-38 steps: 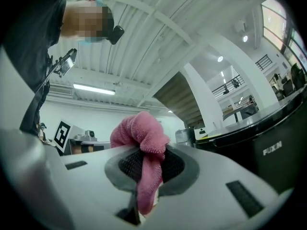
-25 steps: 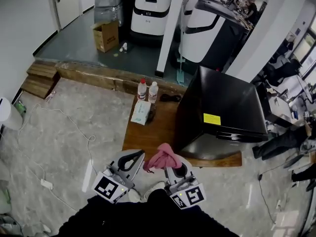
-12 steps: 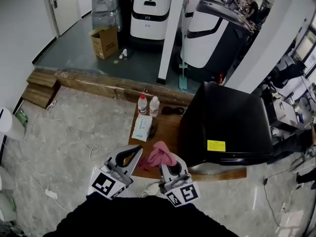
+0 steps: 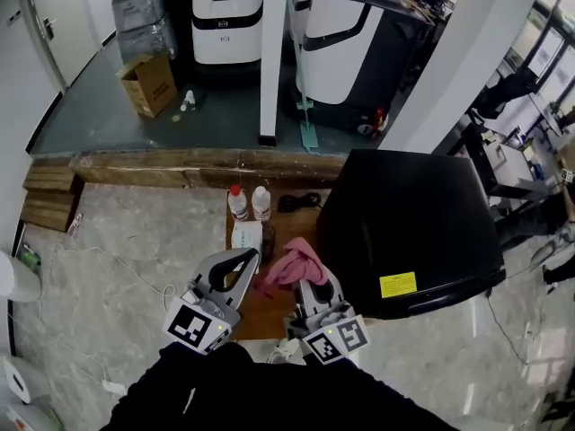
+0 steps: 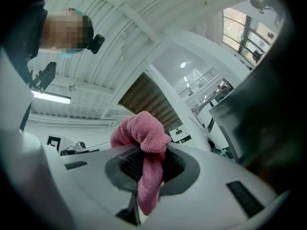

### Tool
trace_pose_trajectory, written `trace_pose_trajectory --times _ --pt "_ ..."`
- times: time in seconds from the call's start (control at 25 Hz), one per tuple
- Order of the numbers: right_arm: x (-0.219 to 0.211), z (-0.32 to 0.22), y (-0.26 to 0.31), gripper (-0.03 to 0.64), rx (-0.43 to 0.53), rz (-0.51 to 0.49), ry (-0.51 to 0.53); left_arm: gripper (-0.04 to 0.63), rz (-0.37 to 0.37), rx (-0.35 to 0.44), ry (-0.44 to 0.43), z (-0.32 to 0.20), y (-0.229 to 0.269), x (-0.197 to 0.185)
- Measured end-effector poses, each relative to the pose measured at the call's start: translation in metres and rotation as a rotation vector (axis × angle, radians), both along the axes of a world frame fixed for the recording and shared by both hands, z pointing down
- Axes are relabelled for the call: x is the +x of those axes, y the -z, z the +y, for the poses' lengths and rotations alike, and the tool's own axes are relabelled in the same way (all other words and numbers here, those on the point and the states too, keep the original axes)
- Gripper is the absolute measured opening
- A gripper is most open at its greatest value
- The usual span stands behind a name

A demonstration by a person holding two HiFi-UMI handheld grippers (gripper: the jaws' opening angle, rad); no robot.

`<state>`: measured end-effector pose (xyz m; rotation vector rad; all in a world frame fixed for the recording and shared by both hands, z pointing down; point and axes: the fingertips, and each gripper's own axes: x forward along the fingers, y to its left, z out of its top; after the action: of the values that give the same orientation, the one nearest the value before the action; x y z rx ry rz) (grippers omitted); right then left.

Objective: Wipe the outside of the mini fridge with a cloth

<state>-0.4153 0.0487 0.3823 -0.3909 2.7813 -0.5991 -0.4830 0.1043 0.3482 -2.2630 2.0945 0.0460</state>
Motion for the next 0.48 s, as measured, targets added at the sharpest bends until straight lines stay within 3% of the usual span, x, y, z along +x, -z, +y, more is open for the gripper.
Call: trace_pose_trajectory --times 0.48 --pt "-0.046 -0.132 -0.006 0.048 -0.247 -0.16 -0.446 0.005 -0.001 -0.013 -0.36 -0.127 0.0 -0.056"
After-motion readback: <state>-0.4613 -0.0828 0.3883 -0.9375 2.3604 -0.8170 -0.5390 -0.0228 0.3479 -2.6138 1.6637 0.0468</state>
